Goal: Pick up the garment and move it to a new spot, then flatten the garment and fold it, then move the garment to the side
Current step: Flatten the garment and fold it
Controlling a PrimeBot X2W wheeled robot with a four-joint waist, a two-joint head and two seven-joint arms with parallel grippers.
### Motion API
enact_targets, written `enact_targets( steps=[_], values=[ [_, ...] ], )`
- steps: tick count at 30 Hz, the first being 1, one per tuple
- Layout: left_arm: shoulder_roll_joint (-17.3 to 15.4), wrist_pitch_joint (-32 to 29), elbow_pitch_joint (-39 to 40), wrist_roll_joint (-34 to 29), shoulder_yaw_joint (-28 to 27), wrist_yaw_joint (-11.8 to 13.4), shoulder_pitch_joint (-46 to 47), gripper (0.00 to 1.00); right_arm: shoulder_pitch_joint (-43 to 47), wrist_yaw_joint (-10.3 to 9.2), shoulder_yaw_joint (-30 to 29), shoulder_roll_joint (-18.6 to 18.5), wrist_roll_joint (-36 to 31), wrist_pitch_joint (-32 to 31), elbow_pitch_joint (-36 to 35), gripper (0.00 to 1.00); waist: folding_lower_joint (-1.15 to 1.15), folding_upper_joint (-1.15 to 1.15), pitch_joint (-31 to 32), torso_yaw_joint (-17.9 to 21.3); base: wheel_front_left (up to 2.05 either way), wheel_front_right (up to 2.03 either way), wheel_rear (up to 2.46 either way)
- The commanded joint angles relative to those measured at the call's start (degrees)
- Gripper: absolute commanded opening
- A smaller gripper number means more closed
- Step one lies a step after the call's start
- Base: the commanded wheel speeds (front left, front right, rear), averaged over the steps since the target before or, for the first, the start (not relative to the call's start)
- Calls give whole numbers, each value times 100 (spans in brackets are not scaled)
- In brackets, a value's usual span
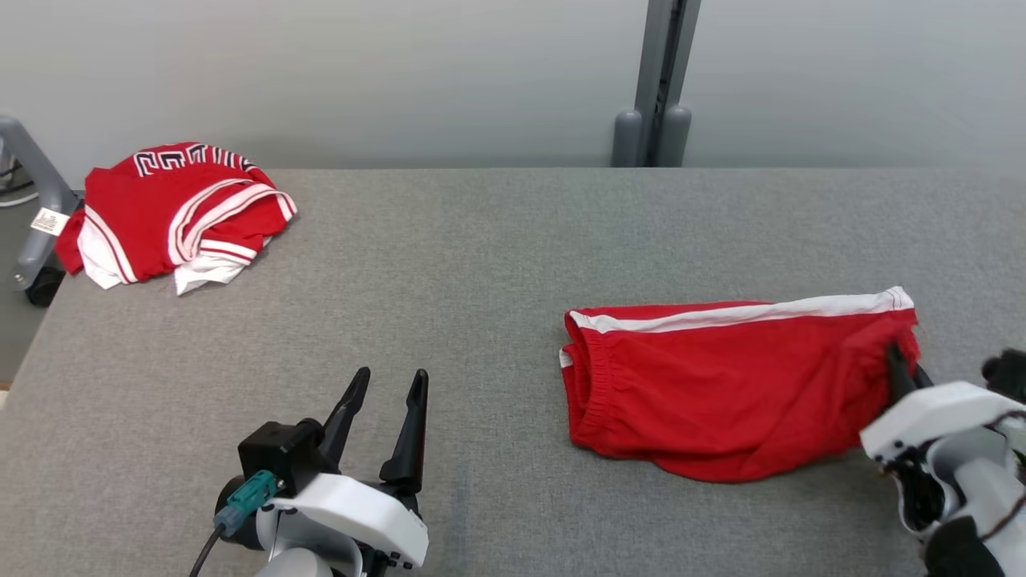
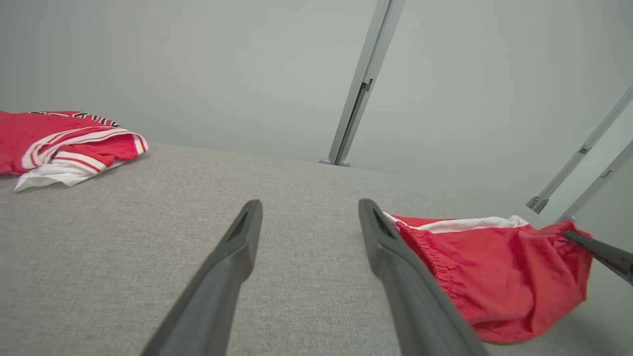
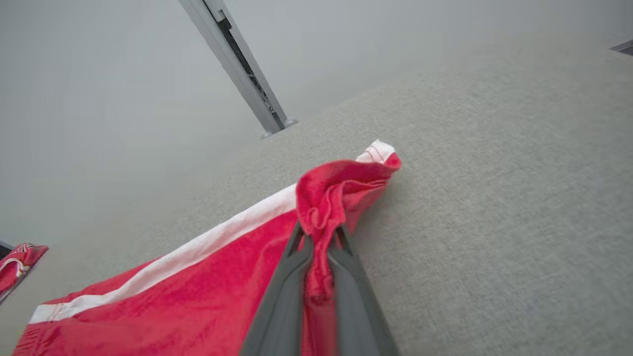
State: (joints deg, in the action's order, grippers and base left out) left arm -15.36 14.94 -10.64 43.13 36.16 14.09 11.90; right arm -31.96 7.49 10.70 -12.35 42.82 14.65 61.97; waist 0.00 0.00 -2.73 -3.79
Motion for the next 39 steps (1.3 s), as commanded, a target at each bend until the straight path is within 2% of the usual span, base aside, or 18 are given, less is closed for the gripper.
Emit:
enact_targets(
  steps=[1,8,16,24,31,38,39],
  values=[
    [-17,27,-25,0,-25,-29,-89,100,-45,1,67,50,-27,21,-90,0,0,0,74,-58,0,0,0],
    [32,28,-74,7,-3,-54,-169,100,-179,1,726,486,-203,-210,-653,0,0,0,289,-270,0,0,0],
    [55,28,-94,-13,14,-92,-173,100,-184,1,1481,852,-233,-486,-764,0,0,0,346,-548,0,0,0],
    [54,30,-84,-25,-29,-84,-211,100,51,1,2348,913,-405,-610,-731,0,0,0,343,-714,0,0,0],
    [48,31,-63,-28,-92,-61,-268,100,211,1,2827,772,-566,-718,-810,0,0,0,352,-698,0,0,0],
    [49,32,-19,-59,-148,-38,-314,100,243,1,3082,739,-865,-503,-697,0,0,0,330,-575,0,0,0],
    [46,32,-19,-64,-152,-43,-310,100,247,1,3087,753,-871,-463,-690,12,0,0,325,-560,0,0,0]
  ],
)
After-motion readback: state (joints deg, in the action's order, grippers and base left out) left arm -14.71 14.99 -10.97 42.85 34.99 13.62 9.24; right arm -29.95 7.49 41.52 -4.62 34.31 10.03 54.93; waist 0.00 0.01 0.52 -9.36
